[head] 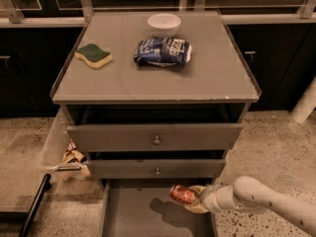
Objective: Place coke can into bottom drawer
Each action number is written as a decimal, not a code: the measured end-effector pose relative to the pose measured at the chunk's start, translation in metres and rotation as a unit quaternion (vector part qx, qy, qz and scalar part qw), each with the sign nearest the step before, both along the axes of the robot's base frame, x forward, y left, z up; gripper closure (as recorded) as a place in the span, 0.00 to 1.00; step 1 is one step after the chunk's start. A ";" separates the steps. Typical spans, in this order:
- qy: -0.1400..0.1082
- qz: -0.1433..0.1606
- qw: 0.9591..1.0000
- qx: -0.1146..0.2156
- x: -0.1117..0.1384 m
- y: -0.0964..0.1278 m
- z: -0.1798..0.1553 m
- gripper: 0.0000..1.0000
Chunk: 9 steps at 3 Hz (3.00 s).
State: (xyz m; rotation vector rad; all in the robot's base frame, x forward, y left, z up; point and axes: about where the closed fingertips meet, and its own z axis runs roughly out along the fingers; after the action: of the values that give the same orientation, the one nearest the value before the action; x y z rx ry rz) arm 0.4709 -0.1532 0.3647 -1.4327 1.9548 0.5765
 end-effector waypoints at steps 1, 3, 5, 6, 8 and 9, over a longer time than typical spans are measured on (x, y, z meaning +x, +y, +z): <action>0.005 -0.009 1.000 0.014 0.009 0.006 -0.053 1.00; -0.008 0.015 1.000 0.021 0.018 0.030 -0.133 1.00; 0.011 0.033 0.999 0.008 0.024 0.044 -0.201 1.00; 0.032 0.037 0.999 0.005 0.025 0.050 -0.227 1.00; 0.031 0.037 0.999 0.004 0.027 0.050 -0.228 0.58; 0.031 0.037 0.999 0.005 0.027 0.050 -0.228 0.35</action>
Offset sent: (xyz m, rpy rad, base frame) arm 0.0225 0.0290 -0.1398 0.0651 -0.0278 0.0329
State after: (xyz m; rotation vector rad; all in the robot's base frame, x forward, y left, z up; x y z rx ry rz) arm 0.4975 -0.1032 0.1365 -1.5036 1.9511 0.6702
